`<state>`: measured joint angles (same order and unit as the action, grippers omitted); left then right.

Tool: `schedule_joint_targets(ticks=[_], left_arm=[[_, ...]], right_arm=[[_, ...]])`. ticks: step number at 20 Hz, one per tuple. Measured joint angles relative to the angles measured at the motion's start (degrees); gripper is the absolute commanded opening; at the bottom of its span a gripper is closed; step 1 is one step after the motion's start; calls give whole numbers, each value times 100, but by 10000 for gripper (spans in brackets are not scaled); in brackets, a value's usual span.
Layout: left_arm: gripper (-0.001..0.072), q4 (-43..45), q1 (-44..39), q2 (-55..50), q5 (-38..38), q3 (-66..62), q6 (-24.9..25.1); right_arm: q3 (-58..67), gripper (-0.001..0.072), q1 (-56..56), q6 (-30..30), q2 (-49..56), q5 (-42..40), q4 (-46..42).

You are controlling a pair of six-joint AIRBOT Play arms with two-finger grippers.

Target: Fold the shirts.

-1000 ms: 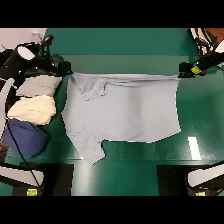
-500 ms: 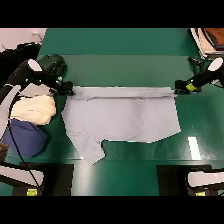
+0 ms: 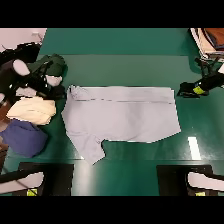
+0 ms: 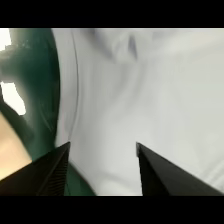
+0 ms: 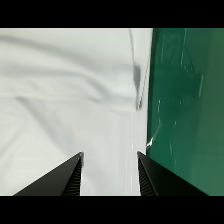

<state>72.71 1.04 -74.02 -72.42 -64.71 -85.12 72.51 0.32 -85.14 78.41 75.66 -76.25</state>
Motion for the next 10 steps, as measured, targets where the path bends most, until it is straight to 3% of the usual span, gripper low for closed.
schedule_joint_targets(ticks=[5, 10], left_arm=[[498, -214, -249, 1670, 39, 2271, -459], [498, -1023, -658, 2277, 601, 3700, -608]], right_arm=[[-791, 397, -31, 0, -769, -87, 17], [-1106, 396, -35, -2, -1132, -142, 20]])
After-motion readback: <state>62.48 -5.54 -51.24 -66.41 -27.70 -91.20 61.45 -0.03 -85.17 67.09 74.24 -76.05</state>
